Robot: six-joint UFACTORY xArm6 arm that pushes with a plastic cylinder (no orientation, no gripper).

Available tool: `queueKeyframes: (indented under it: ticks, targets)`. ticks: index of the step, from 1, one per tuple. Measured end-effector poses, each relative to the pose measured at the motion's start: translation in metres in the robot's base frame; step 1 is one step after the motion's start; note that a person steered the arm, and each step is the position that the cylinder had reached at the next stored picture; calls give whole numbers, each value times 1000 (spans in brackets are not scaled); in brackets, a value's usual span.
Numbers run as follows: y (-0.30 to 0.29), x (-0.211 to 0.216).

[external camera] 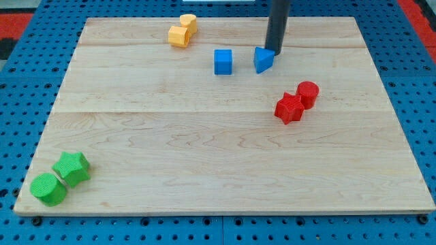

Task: Nudge the yellow hexagon slightly to the left

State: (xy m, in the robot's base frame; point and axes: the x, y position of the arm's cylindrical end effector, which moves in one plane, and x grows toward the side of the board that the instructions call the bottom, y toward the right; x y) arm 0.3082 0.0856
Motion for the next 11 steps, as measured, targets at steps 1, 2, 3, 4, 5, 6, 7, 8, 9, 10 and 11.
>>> queueKeyframes:
  ticks: [1,2,3,4,5,6,7,8,9,10,11]
  targets:
    - [-69,3]
    - [-87,-8]
    - [-97,-35]
    - [-159,-33]
    - [-218,-33]
    - [-241,-44]
    - [-252,-62]
    - [-235,-72]
    - [-246,-82]
    - [-258,-86]
    - [-258,-86]
